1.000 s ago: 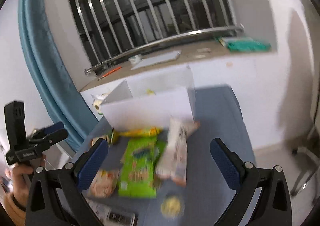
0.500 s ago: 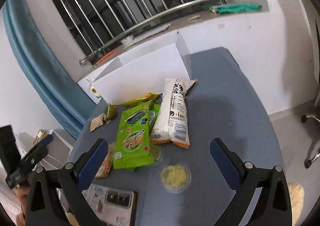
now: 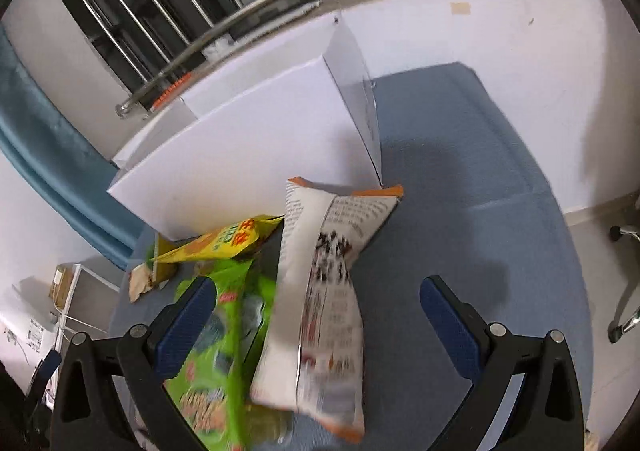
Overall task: Organize snacks
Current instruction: 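Return both grippers to the remaining snacks on the table, then grasp the white printed snack bag with the right gripper while the left gripper grasps the beige wafer pack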
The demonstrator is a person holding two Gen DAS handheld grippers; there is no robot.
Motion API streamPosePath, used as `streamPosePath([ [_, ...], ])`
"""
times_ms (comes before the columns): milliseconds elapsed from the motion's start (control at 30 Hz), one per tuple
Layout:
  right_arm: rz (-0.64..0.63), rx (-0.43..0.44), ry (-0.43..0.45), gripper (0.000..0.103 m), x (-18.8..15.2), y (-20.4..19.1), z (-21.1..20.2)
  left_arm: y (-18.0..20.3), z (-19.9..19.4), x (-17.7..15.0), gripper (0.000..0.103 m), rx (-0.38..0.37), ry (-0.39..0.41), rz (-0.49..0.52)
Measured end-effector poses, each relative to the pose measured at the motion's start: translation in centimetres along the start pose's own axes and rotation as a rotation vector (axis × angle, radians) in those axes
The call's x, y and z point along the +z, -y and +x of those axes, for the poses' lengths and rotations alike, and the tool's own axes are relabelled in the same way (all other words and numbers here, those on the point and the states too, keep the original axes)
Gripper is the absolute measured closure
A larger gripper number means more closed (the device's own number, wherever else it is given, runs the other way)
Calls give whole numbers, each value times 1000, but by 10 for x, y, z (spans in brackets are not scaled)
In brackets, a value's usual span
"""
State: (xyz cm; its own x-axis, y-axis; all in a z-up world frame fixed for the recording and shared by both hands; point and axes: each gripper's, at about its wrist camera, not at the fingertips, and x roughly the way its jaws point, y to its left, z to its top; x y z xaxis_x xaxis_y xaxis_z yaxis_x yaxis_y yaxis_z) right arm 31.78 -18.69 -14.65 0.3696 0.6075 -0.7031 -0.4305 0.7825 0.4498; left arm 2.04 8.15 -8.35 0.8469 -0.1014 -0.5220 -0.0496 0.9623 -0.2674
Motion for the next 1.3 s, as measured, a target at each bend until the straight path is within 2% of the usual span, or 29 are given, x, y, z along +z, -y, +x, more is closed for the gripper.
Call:
streamPosePath([
  [100,0,-36,-50,2,4,-1,17,-6,3,-1,0,23,-9,-7],
  [133,3,-51,-67,9,4,-1,21,-8,4,-1,0,27,-13,-10],
  [167,2,-58,-68,53,3,-1,23,-11,5,-1,0,34,-20,-18],
  [200,-2,-62,-71,65,2,-1,25,-14,6,-2,0,38,-25,-27],
  [267,12,-25,-76,67,1,2,25,-20,8,-4,0,37,-32,-34],
  [333,-18,-38,-60,67,1,0,19,-24,12,-4,0,51,-45,-35],
  [433,-47,-51,-16,67,-1,-1,2,-32,22,2,0,64,-65,-21],
  [567,-25,-14,74,67,0,2,-38,-42,46,18,0,78,-99,10],
  [700,-26,44,166,67,-7,-6,-80,-53,87,36,0,89,-173,128],
  [833,-38,103,230,67,-30,-16,-120,-75,130,52,0,47,-274,153],
  [1033,-47,123,260,67,-60,-21,-152,-87,174,64,0,23,-394,294],
  [1267,-32,110,268,67,-82,-12,-170,-96,199,58,2,51,-479,333],
  [1300,-38,101,267,67,-83,-13,-171,-95,196,58,6,49,-453,338],
])
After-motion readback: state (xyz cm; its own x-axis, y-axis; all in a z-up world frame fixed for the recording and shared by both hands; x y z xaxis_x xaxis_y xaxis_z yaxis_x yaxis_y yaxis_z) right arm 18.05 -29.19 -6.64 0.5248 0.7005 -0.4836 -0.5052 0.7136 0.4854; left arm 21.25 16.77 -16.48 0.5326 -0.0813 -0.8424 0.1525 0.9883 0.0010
